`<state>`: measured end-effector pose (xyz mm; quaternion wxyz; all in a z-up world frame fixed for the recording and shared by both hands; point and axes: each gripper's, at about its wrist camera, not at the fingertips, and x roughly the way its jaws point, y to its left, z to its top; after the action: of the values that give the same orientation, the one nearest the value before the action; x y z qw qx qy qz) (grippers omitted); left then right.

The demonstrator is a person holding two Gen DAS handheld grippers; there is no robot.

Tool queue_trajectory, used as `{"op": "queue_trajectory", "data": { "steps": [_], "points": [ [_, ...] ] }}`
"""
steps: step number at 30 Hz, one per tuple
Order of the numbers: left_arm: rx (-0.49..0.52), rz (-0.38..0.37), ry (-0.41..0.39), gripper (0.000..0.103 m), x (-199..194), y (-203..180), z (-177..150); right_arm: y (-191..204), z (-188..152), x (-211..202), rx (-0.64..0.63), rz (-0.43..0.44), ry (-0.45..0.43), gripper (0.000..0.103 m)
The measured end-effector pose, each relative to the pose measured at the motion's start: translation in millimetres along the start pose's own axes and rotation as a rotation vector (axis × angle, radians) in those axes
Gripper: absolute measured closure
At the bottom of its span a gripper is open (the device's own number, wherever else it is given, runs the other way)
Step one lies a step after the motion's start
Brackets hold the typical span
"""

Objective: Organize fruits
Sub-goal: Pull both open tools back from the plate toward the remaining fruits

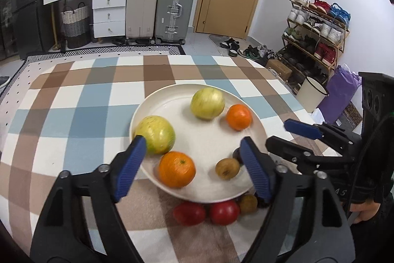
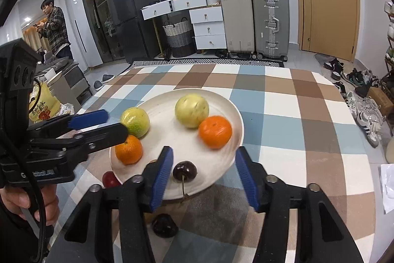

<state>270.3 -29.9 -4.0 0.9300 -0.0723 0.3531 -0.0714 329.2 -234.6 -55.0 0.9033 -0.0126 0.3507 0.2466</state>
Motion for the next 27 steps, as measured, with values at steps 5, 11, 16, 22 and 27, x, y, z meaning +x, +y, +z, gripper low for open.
{"op": "queue_trajectory", "data": {
  "steps": [5, 11, 16, 22, 27],
  "points": [
    [-0.021, 0.033, 0.007, 0.005, -21, 10, -13, 0, -7, -16, 0.028, 0.000, -0.009, 0.004],
    [-0.021, 0.085, 0.008, 0.001, -36, 16, -27, 0, -14, -25, 0.053, -0.025, 0.011, 0.001],
    [-0.023, 0.079, 0.020, 0.001, -43, 18, -37, 3, -20, -26, 0.048, -0.029, 0.034, 0.001],
    [-0.017, 0.085, 0.048, 0.001, -43, 18, -50, 10, -29, -25, 0.033, -0.026, 0.059, 0.001],
    [-0.010, 0.082, 0.077, 0.001, -39, 17, -60, 12, -36, -21, 0.030, -0.021, 0.086, 0.001]
  ]
}}
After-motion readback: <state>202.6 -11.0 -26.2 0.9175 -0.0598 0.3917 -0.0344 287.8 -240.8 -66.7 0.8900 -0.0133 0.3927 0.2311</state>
